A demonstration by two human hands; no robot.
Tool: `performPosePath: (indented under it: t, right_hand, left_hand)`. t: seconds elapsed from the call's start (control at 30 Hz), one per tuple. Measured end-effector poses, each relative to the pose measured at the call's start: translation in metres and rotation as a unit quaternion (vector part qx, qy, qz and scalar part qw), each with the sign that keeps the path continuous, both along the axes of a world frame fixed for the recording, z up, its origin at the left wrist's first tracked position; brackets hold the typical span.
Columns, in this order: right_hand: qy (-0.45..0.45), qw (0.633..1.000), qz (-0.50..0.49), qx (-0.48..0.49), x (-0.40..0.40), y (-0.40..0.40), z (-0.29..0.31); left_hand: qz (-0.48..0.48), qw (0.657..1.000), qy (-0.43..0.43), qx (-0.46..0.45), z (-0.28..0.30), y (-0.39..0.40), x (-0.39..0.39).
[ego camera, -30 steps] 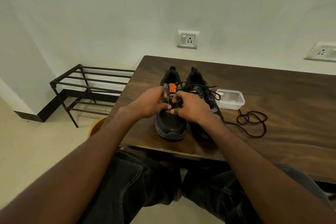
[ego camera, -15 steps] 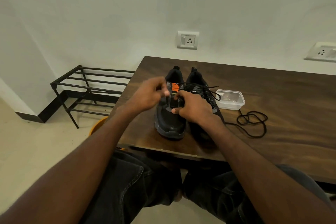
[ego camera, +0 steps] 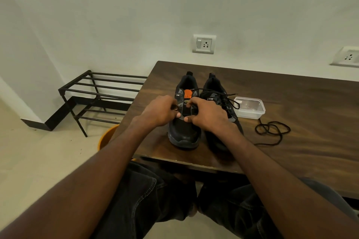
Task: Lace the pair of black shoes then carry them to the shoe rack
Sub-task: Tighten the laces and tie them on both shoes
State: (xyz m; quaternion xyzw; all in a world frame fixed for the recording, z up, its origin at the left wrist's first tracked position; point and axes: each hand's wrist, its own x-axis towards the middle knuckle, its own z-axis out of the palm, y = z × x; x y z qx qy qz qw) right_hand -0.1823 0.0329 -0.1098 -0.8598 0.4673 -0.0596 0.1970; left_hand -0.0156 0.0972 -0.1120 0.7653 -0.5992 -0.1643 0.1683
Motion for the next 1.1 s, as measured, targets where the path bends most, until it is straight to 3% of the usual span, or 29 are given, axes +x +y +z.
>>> performPosePath:
  t: [0.07,0.1,0.17,0.2,0.23,0.27,0.33,0.37,0.43,0.57,0.63,0.67,0.73,0.77,0.8,0.83,0.9,0.93,1.0,1.1]
  right_hand:
    - [0.003,1.000,0.000,0.006,-0.002,-0.001,0.001]
    - [0.003,1.000,0.000,0.011,-0.003,-0.001,0.001]
    - [-0.002,1.000,0.000,0.020,-0.006,-0.003,0.002]
    - [-0.005,1.000,0.002,0.022,-0.007,-0.003,0.001]
    - [-0.008,1.000,0.006,0.021,-0.007,-0.003,0.000]
    - [-0.008,1.000,0.010,0.019,-0.006,-0.003,-0.001]
    - [-0.006,1.000,0.016,0.008,-0.005,-0.002,-0.001]
    - [-0.004,1.000,0.017,0.005,-0.004,-0.002,-0.001]
    - [-0.001,1.000,0.015,0.003,-0.002,-0.003,0.001]
    - [0.006,1.000,0.015,0.007,-0.001,-0.003,0.001]
    - [0.009,1.000,0.012,0.007,-0.002,-0.005,0.002]
    - [0.010,1.000,0.008,0.010,-0.004,-0.006,0.003]
    - [0.008,1.000,0.003,0.020,-0.007,-0.010,0.004]
    - [0.004,1.000,0.003,0.024,-0.009,-0.011,0.003]
    - [0.001,1.000,0.008,0.026,-0.009,-0.011,0.003]
    - [0.001,1.000,0.015,0.024,-0.008,-0.009,0.002]
    - [0.006,1.000,0.027,0.010,-0.004,-0.005,0.001]
    - [0.010,1.000,0.029,0.002,-0.002,-0.004,0.001]
    - [0.012,1.000,0.026,-0.010,0.000,-0.004,0.001]
    - [0.014,1.000,0.022,-0.012,0.001,-0.003,0.002]
  left_hand:
    - [-0.027,0.988,0.112,-0.099,0.011,0.003,-0.002]
    - [-0.029,0.965,0.193,-0.174,0.021,0.006,-0.004]
    - [0.008,0.883,0.356,-0.304,0.042,0.011,-0.006]
    - [0.028,0.855,0.397,-0.332,0.045,0.010,-0.005]
    - [0.043,0.857,0.389,-0.336,0.045,0.008,-0.004]
    - [0.052,0.894,0.324,-0.307,0.040,0.005,-0.003]
    - [0.041,0.978,0.113,-0.171,0.022,-0.001,-0.001]
    - [0.023,0.995,0.036,-0.090,0.012,-0.001,-0.002]
    - [0.001,1.000,-0.011,-0.005,0.000,-0.002,-0.004]
    - [0.005,1.000,-0.026,-0.012,0.000,-0.002,-0.002]
    - [-0.027,0.990,0.101,-0.090,0.009,0.001,-0.002]
    - [-0.035,0.967,0.205,-0.149,0.019,0.004,-0.003]
    - [-0.026,0.883,0.406,-0.233,0.036,0.008,-0.003]
    - [-0.017,0.854,0.457,-0.246,0.041,0.008,-0.005]
    - [0.001,0.857,0.453,-0.246,0.041,0.006,-0.006]
    - [0.025,0.891,0.388,-0.234,0.040,0.005,-0.007]
    - [0.042,0.970,0.167,-0.169,0.025,-0.001,-0.004]
    - [0.030,0.990,0.079,-0.115,0.015,-0.003,-0.001]
    - [0.012,1.000,-0.003,-0.011,0.002,-0.003,0.000]
    - [0.018,0.999,-0.046,0.021,-0.005,-0.003,0.000]
